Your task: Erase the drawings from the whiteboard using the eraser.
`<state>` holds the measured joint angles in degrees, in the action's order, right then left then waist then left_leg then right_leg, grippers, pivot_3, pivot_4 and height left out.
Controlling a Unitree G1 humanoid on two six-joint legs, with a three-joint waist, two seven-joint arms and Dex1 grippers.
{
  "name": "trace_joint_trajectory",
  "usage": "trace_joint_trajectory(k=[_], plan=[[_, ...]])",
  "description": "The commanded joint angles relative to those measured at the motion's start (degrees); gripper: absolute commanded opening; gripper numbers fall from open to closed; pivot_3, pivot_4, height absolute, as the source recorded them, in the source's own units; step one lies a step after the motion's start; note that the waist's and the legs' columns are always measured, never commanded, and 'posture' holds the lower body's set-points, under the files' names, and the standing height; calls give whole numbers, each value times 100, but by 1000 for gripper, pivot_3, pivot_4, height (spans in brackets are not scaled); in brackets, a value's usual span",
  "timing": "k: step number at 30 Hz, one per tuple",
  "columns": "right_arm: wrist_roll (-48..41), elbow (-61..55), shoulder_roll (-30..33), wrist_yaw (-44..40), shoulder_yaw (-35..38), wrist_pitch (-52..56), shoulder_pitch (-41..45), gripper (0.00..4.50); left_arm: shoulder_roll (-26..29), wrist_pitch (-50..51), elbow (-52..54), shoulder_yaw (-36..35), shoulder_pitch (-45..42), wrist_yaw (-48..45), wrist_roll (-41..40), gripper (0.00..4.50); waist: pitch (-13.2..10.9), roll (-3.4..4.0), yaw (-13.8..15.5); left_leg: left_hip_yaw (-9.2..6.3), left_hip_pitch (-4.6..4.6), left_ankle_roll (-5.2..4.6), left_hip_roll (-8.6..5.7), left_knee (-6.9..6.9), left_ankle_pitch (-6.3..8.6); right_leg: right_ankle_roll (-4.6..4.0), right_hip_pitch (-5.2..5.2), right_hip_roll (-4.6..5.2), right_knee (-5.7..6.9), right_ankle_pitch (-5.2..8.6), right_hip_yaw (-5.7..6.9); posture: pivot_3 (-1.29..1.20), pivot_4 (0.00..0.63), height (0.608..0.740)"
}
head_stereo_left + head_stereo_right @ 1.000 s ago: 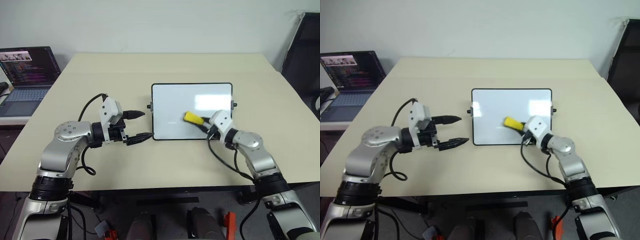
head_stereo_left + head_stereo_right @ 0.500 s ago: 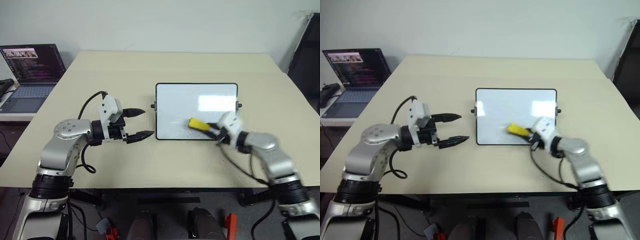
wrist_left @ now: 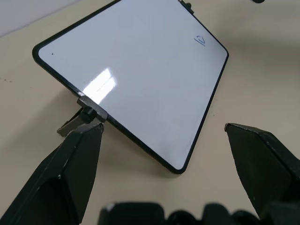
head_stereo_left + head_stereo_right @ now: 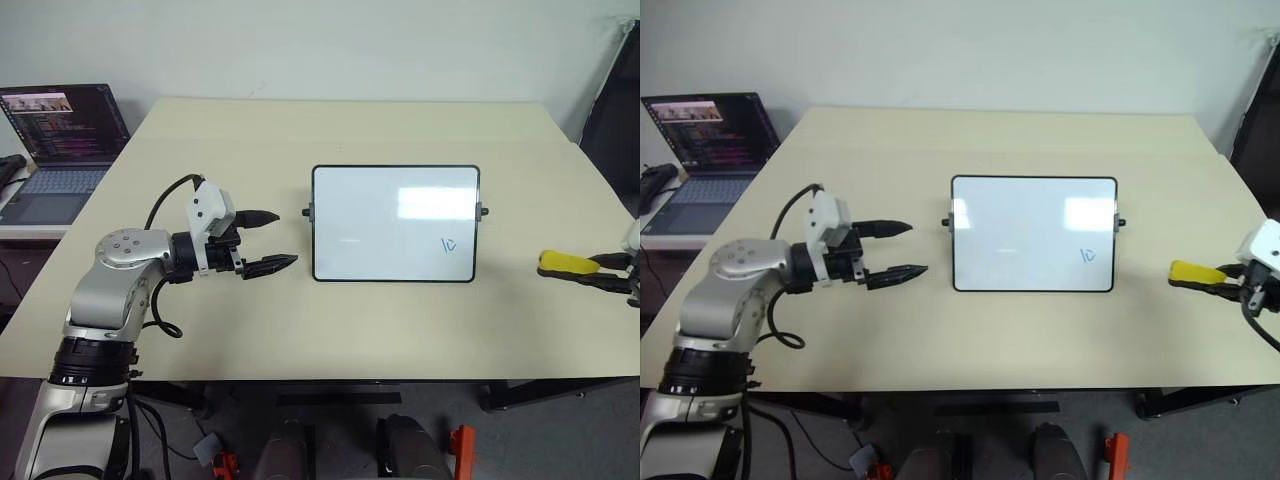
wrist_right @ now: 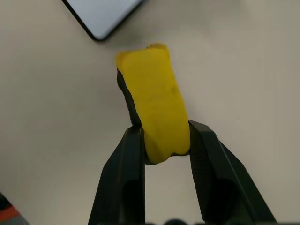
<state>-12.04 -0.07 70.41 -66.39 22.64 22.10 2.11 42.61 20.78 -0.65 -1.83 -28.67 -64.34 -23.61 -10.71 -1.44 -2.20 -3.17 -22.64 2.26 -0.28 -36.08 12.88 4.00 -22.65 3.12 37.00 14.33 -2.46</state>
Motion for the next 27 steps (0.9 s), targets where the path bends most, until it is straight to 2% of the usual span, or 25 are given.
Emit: trace_joint_trajectory(k=[1, 19, 22, 25, 27], plan=[[-120, -167, 90, -74, 284, -184, 122, 967, 111, -33, 151, -125, -164, -17, -24, 4500, 0, 0, -9, 0, 2, 0, 1, 0, 0, 10, 0, -1, 3, 5, 0, 0, 150, 740], [-123, 271, -125, 47, -302, -544, 735, 967, 100, 165, 518, -63, -143, 80, -40, 4500, 0, 0, 34, -5, -4, 1, -2, -1, 0, 11, 1, 0, -1, 4, 1, 0, 150, 740], [-127, 311, -187, 73, -307, -594, 764, 967, 112, 160, 520, -79, -127, 74, -49, 4500, 0, 1, 34, -5, -4, 1, -2, -1, 0, -12, 0, 0, 0, -10, 0, 0, 150, 740], [-278, 280, -453, 207, -305, -660, 966, 967, 124, 143, 495, -79, -127, 64, -46, 4500, -1, 1, 29, -5, -4, 1, -2, -1, 0, -13, 1, 0, 0, -10, 0, 0, 150, 740], [-500, 226, -994, 569, -316, -757, 1406, 967, 104, 116, 442, -48, -156, 56, -24, 4500, -1, 0, 14, -4, -2, 1, -1, -2, 0, -13, 2, -1, 1, -11, 0, 0, 150, 740]])
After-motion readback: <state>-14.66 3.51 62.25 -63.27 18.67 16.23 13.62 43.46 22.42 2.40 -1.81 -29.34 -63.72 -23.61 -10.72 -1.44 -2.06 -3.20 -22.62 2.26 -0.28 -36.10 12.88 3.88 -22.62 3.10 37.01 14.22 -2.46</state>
